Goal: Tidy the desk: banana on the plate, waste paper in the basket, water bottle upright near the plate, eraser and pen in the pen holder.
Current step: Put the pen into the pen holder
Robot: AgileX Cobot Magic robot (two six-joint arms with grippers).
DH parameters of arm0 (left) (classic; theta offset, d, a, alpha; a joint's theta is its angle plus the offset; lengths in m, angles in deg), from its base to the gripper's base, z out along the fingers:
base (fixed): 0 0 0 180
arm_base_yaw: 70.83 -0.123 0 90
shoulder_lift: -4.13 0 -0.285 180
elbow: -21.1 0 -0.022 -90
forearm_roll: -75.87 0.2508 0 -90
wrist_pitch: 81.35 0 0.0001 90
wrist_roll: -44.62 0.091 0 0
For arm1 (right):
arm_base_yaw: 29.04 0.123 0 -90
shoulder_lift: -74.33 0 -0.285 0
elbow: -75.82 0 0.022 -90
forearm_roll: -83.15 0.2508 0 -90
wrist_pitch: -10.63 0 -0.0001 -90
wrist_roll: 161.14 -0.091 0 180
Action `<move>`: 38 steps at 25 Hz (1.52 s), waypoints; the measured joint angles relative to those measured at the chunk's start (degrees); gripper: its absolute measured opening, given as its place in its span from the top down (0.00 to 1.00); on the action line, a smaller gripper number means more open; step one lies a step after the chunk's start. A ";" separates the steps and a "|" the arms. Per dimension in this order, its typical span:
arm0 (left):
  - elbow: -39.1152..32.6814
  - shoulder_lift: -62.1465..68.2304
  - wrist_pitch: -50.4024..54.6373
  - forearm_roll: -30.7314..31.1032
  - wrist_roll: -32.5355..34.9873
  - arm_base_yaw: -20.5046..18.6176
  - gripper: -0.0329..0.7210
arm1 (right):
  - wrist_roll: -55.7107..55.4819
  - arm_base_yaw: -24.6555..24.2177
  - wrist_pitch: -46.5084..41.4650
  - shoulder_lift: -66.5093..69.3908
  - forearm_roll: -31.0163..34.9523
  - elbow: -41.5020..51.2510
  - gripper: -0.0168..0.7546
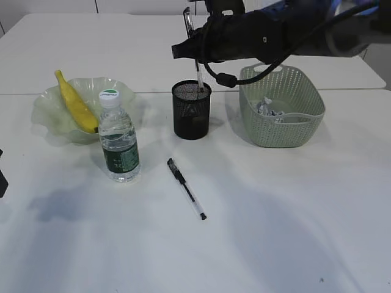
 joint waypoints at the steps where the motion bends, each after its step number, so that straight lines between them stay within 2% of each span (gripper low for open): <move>1: 0.00 0.00 0.00 0.05 0.00 0.00 0.34 | 0.00 0.00 1.53 0.54 0.00 0.00 0.91; 4: 0.00 0.00 0.00 1.16 0.00 0.00 0.34 | 0.00 0.00 6.52 2.20 -0.04 0.00 0.91; 16: 0.00 0.00 0.00 2.12 0.00 0.00 0.34 | 0.00 -0.35 17.50 6.21 -0.26 0.00 0.91; 38: 0.00 0.00 0.08 2.12 0.00 0.00 0.34 | 0.00 -0.48 17.73 10.11 -0.26 0.00 0.90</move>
